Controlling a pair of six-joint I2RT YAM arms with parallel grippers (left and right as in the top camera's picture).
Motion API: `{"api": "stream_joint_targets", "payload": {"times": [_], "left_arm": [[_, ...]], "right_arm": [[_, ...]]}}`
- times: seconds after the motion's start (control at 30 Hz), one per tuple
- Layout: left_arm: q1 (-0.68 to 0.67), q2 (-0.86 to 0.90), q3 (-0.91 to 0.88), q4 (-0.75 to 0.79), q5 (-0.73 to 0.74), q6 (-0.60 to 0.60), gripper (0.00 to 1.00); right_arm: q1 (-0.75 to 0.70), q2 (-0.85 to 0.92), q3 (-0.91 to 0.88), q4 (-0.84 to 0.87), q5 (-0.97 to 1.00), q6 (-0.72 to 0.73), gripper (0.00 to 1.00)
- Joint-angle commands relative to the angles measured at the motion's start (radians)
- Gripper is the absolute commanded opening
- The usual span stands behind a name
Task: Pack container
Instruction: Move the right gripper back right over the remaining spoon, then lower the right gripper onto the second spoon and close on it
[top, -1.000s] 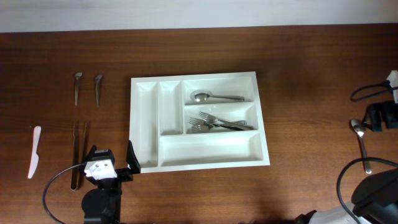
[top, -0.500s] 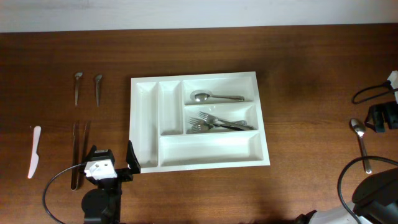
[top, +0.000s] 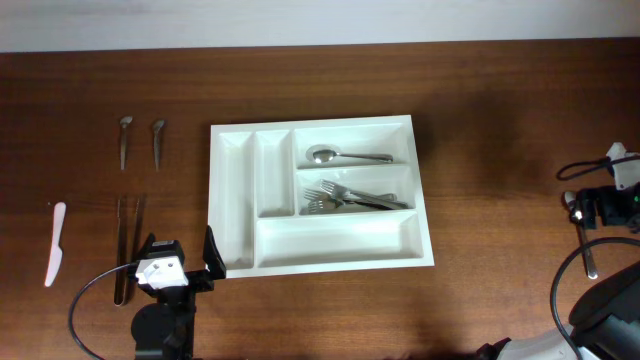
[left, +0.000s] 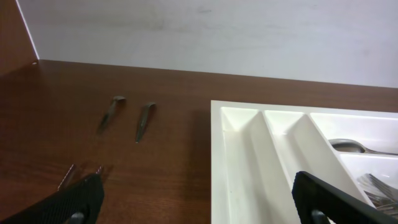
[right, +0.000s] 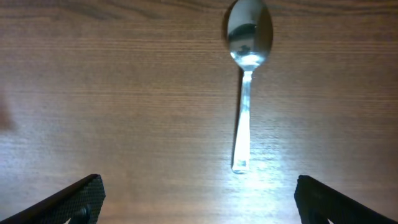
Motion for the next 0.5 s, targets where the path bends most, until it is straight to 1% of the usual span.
{"api": "stream_joint_targets", "payload": {"times": [0.0, 0.27, 0.47], "left_arm": [[-0.004, -0.003, -0.005, 0.003, 0.011, -0.002, 0.99], [-0.004, -0.003, -0.005, 0.003, 0.011, -0.002, 0.99], [-0.004, -0.003, -0.005, 0.003, 0.011, -0.002, 0.99]], "right_arm": [[-0.003, 0.003, -0.018, 0.018, -0.012, 0.014, 0.99], [-0.003, 0.016, -0.067, 0.100, 0.132, 0.008, 0.99], [-0.003, 0.087, -0.067, 0.113, 0.148, 0.011, 0.98]]}}
